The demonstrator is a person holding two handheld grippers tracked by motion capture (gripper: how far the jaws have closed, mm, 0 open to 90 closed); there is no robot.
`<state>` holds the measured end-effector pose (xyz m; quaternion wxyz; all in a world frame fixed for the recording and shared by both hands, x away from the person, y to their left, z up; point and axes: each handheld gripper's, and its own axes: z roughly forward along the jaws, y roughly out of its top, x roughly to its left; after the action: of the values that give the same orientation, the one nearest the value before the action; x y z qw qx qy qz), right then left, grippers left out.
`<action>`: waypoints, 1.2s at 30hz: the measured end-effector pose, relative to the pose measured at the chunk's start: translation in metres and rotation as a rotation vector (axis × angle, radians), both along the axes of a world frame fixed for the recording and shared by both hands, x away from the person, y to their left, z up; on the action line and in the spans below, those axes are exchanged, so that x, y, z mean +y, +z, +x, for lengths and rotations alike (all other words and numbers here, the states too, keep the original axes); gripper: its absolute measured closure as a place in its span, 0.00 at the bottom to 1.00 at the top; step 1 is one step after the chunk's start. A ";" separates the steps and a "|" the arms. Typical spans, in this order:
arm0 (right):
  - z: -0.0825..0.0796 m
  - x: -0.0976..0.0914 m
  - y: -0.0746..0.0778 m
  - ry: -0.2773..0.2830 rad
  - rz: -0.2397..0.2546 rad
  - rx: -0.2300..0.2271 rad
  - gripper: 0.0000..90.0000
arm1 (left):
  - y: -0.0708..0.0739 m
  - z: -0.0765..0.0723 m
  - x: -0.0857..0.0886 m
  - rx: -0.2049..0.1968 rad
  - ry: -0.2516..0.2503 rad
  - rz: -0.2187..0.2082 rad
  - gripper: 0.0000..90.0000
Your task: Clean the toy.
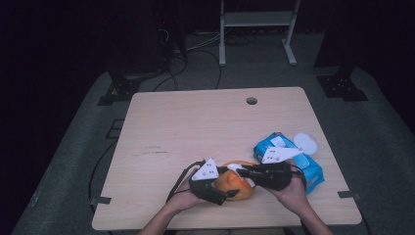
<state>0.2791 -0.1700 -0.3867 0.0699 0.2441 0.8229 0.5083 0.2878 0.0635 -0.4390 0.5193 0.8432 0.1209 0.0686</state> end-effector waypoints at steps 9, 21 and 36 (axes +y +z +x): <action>0.018 -0.013 -0.007 -0.073 -0.035 0.014 0.91 | -0.001 -0.004 -0.002 -0.030 -0.025 0.019 0.26; 0.011 0.001 -0.003 -0.004 -0.075 0.027 0.91 | -0.002 -0.013 -0.011 -0.096 -0.052 0.051 0.25; 0.031 -0.048 -0.014 -0.150 -0.063 0.095 0.91 | -0.003 0.007 0.008 0.015 -0.012 -0.030 0.26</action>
<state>0.3101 -0.2182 -0.4009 0.0763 0.3265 0.8203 0.4634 0.2947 0.0718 -0.4418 0.5315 0.8364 0.1209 0.0571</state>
